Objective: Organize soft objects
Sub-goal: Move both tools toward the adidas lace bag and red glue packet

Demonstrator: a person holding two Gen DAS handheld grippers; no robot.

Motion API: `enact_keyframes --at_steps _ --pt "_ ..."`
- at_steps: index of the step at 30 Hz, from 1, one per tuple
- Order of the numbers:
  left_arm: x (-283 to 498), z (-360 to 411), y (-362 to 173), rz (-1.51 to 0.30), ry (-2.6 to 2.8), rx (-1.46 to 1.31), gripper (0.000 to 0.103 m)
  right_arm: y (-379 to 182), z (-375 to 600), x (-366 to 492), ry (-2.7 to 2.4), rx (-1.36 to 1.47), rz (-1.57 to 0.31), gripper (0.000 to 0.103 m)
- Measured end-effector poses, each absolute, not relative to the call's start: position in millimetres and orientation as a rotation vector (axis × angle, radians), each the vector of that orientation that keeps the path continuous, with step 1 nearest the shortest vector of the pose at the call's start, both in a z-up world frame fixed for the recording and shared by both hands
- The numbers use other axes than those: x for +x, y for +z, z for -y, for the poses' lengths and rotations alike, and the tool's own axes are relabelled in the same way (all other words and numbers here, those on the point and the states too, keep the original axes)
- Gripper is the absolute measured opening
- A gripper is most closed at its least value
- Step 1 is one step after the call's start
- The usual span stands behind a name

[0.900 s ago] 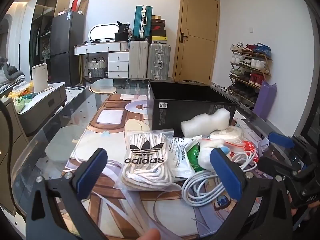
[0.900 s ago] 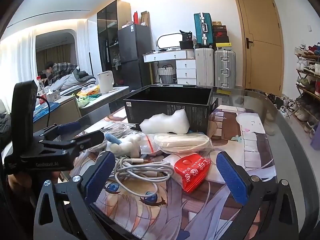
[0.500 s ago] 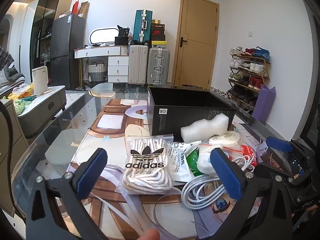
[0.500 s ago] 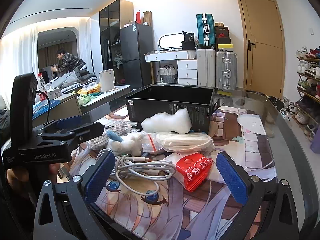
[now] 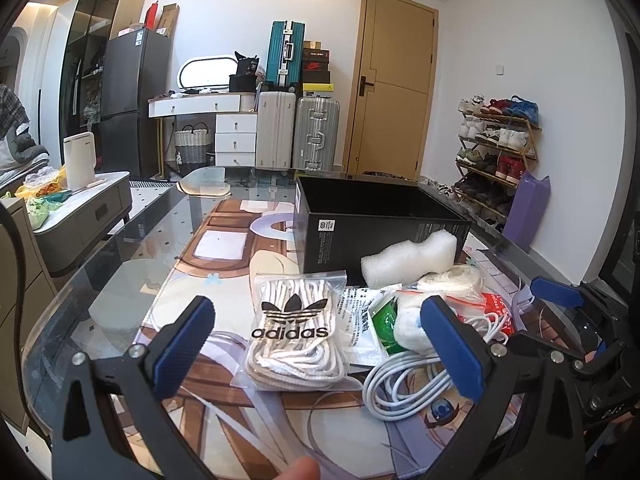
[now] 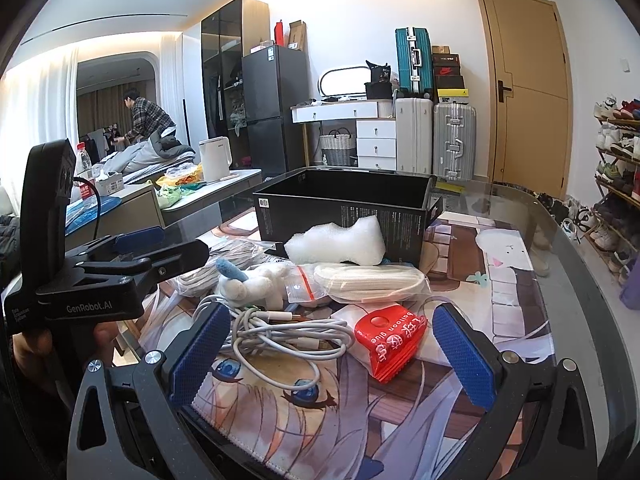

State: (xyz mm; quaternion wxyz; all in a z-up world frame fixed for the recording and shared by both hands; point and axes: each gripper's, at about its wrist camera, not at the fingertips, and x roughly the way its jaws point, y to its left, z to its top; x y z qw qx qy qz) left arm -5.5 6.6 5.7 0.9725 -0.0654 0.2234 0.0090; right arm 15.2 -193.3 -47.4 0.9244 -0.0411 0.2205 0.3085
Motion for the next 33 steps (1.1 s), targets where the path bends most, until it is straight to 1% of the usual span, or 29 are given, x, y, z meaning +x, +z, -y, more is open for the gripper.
enact_keyframes --at_steps 12,28,33 --pt "-7.1 -8.5 8.0 -0.431 0.025 -0.128 0.103 -47.9 193.4 15.0 0.633 -0.086 -0.452 0.103" --pt "-0.2 -14.8 4.2 -0.463 0.031 -0.122 0.103 -42.7 201.4 20.4 0.593 -0.074 -0.449 0.103" --pt "6.2 -20.4 0.3 -0.492 0.044 -0.116 0.103 -42.4 212.1 29.9 0.529 -0.05 -0.476 0.103"
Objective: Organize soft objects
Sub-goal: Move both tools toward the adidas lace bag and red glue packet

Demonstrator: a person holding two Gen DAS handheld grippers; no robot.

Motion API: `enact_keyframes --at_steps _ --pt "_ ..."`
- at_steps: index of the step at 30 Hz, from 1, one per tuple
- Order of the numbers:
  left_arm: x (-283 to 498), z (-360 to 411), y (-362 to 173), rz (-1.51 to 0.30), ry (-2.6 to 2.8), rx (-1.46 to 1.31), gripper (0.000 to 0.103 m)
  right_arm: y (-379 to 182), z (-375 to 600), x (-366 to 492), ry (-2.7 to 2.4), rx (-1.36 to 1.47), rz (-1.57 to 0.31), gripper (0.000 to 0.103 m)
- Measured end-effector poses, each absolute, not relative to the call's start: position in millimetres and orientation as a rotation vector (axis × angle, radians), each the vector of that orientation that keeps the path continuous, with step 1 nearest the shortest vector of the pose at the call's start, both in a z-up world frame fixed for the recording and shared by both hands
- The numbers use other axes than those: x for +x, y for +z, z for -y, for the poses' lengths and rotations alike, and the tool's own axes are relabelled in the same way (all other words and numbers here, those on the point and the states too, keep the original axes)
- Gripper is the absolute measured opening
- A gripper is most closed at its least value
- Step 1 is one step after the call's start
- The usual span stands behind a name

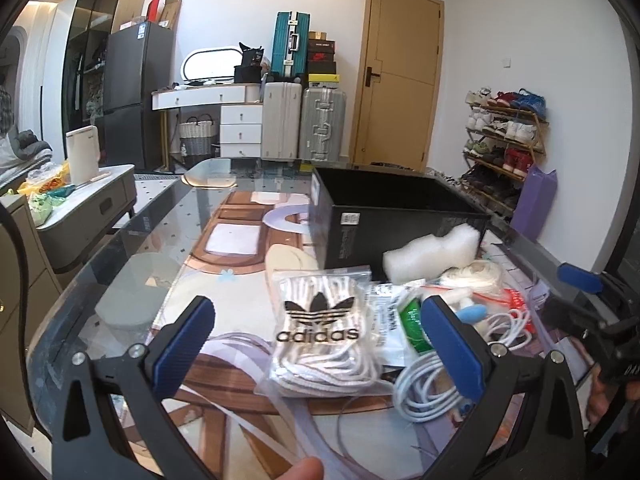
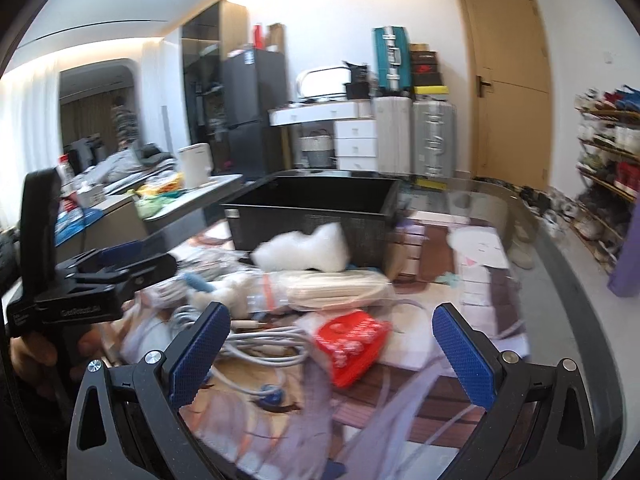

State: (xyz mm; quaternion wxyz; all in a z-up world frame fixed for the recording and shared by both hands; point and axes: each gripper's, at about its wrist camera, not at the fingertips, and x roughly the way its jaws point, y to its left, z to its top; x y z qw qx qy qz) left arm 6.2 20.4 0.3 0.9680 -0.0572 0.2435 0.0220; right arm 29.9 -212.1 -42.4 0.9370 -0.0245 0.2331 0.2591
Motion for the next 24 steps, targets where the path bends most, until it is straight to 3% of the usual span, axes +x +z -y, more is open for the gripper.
enact_keyframes --at_steps 24 --pt "37.8 -32.1 -19.4 -0.669 0.03 -0.11 0.103 -68.1 218.9 65.7 0.402 -0.117 -0.678 0.103"
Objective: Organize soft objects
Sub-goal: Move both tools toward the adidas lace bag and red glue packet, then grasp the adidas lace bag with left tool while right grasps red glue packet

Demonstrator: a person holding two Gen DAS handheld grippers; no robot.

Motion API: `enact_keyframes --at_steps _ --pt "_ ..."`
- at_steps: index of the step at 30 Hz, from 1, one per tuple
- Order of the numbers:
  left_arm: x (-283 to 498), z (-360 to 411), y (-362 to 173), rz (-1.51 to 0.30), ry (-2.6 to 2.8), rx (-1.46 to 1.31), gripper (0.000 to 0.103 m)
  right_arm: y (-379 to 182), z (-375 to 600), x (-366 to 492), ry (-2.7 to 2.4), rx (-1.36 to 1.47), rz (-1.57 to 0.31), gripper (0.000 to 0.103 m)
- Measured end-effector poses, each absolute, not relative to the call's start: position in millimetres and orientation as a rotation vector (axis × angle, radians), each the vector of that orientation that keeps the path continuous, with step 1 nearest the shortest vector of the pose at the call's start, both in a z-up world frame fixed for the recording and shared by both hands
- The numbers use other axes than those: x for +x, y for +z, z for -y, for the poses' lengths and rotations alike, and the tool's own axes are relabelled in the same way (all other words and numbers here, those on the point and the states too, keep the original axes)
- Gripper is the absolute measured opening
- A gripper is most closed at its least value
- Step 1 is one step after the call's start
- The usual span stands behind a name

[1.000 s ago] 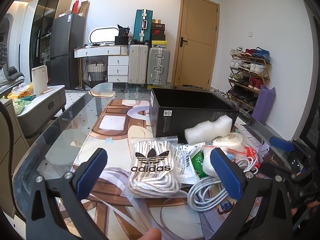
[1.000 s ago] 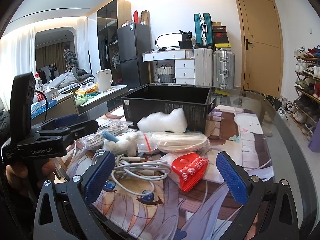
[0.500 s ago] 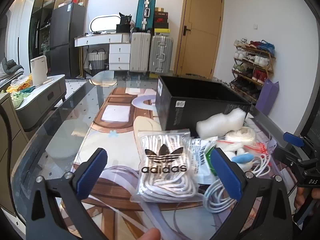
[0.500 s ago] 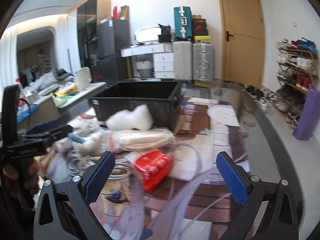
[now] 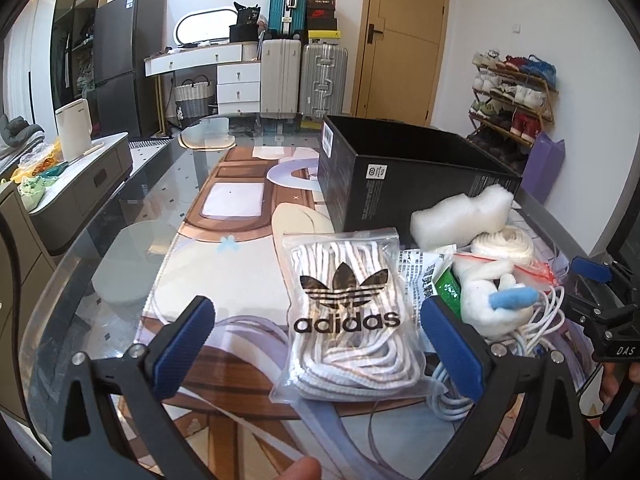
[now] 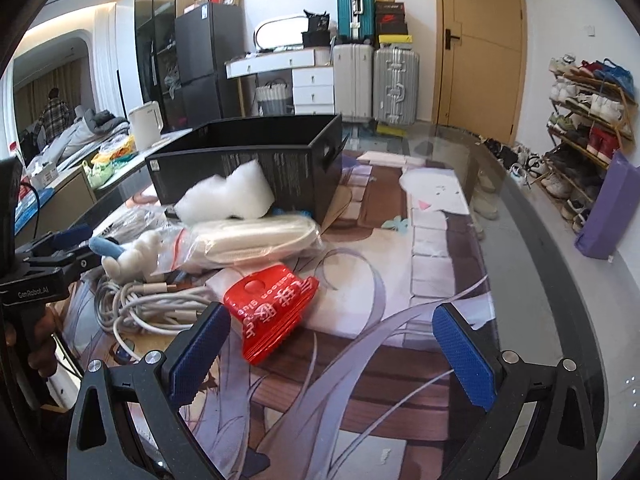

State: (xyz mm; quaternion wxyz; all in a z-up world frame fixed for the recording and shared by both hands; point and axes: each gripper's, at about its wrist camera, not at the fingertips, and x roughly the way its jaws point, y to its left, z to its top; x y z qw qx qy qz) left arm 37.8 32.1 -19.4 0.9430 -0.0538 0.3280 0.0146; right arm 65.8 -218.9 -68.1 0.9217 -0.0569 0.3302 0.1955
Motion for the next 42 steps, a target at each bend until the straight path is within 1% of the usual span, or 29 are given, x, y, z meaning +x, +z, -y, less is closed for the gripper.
enact_keyframes --at_steps 11,14,15,16,18,19,20,21,22,23,25,26,27,30,31,33,38,42 --pt "40.1 -25.9 -22.4 -0.701 0.007 -0.082 0.103 -67.5 202.4 71.9 0.455 -0.171 -0.715 0.103" --pt "40.8 -25.9 -23.2 -0.707 -0.009 -0.092 0.101 -67.5 198.0 76.0 0.457 -0.18 -0.734 0.103" --pt "40.9 -26.1 -23.2 -0.709 -0.014 -0.095 0.099 -67.8 195.9 77.6 0.461 -0.188 -0.739 0.103" --pt "40.9 -26.2 -23.3 -0.71 -0.02 -0.095 0.095 -67.8 193.4 78.8 0.466 -0.2 -0.743 0.103" --pt "41.8 -25.1 -24.2 -0.72 -0.033 -0.089 0.092 -68.0 190.2 80.3 0.48 -0.214 -0.748 0.102" --pt "41.2 -24.9 -24.3 -0.72 -0.041 -0.089 0.088 -68.4 188.8 82.0 0.487 -0.215 -0.758 0.102" --pt "40.2 -24.5 -24.0 -0.718 -0.054 -0.094 0.086 -68.6 187.9 83.6 0.497 -0.208 -0.77 0.098" --pt "39.6 -24.2 -23.9 -0.717 -0.061 -0.097 0.081 -69.0 187.4 84.6 0.514 -0.196 -0.773 0.092" --pt "39.4 -24.0 -23.8 -0.718 -0.065 -0.099 0.077 -69.3 186.6 84.7 0.528 -0.19 -0.775 0.089" --pt "39.1 -23.6 -23.7 -0.718 -0.069 -0.101 0.074 -70.3 184.8 84.3 0.54 -0.195 -0.774 0.085" --pt "38.8 -24.0 -23.7 -0.717 -0.07 -0.102 0.066 -72.0 181.1 82.2 0.546 -0.22 -0.764 0.082" --pt "39.1 -24.4 -23.7 -0.717 -0.068 -0.104 0.064 -72.5 180.1 81.4 0.551 -0.224 -0.759 0.079" --pt "39.1 -25.0 -23.7 -0.718 -0.067 -0.107 0.058 -72.5 178.7 80.7 0.558 -0.227 -0.757 0.073" --pt "37.9 -27.1 -23.5 -0.714 -0.061 -0.115 0.051 -72.9 177.5 78.0 0.567 -0.227 -0.753 0.065" --pt "37.4 -27.6 -23.5 -0.712 -0.06 -0.118 0.05 -72.7 178.3 77.6 0.571 -0.223 -0.752 0.064" --pt "36.3 -30.3 -23.2 -0.711 -0.057 -0.13 0.049 -72.3 182.1 74.9 0.58 -0.208 -0.748 0.057" --pt "35.6 -35.5 -21.8 -0.703 -0.046 -0.146 0.047 -73.6 195.9 63.6 0.571 -0.187 -0.739 0.051" --pt "34.0 -37.8 -20.3 -0.692 -0.045 -0.157 0.047 -73.7 207.7 54.8 0.56 -0.171 -0.733 0.05"
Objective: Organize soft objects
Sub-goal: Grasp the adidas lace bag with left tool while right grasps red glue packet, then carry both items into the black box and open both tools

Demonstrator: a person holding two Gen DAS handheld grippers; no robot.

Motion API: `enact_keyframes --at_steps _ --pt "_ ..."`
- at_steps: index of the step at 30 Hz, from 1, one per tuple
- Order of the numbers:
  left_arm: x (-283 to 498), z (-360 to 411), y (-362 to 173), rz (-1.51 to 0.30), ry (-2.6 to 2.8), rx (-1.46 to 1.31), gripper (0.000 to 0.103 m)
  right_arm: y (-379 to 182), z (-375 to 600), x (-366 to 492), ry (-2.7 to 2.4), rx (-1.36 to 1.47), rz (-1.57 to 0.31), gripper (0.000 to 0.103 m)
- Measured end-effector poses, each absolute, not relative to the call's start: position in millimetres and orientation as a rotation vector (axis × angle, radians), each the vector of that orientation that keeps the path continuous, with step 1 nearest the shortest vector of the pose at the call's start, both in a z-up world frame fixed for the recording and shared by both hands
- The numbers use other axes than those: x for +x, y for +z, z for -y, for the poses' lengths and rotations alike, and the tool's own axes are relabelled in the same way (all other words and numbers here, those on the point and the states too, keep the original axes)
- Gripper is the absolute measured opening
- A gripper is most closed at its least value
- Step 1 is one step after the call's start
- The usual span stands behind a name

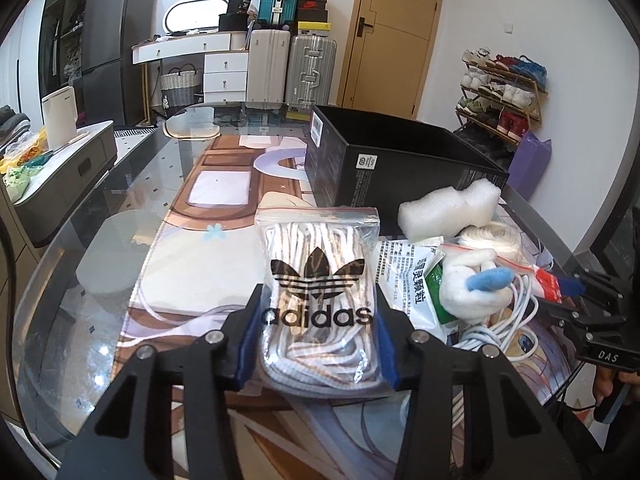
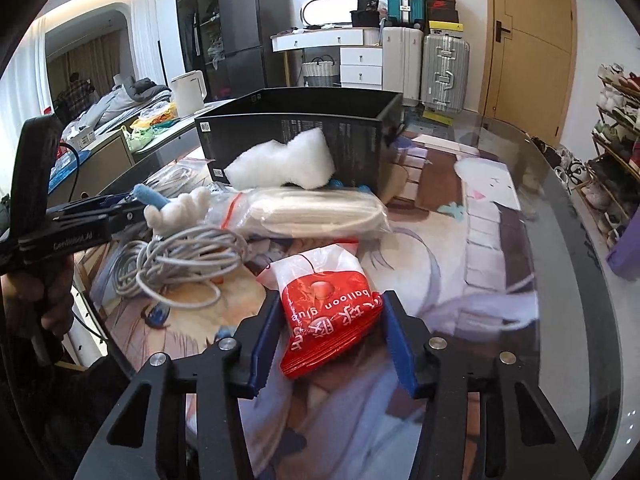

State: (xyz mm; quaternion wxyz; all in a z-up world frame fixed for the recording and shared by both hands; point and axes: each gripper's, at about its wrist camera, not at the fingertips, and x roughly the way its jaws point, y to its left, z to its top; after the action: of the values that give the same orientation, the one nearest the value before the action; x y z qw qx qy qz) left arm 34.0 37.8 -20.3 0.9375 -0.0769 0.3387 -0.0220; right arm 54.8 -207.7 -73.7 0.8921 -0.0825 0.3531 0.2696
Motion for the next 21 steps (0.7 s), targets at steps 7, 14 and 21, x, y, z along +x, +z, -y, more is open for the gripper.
enact_keyframes --at_steps 7,14,21 --pt "27.9 -41.1 -12.6 -0.66 -0.041 -0.17 0.046 -66.4 218.2 41.0 0.542 -0.159 -0.694 0.049" --pt "18.4 -43.9 2.7 -0.614 -0.023 -0.171 0.046 -49.2 222.0 32.2 0.541 -0.152 -0.625 0.049" --pt "13.4 -43.2 21.8 -0.572 -0.028 -0.164 0.046 -29.5 217.8 32.0 0.545 -0.144 -0.576 0.049"
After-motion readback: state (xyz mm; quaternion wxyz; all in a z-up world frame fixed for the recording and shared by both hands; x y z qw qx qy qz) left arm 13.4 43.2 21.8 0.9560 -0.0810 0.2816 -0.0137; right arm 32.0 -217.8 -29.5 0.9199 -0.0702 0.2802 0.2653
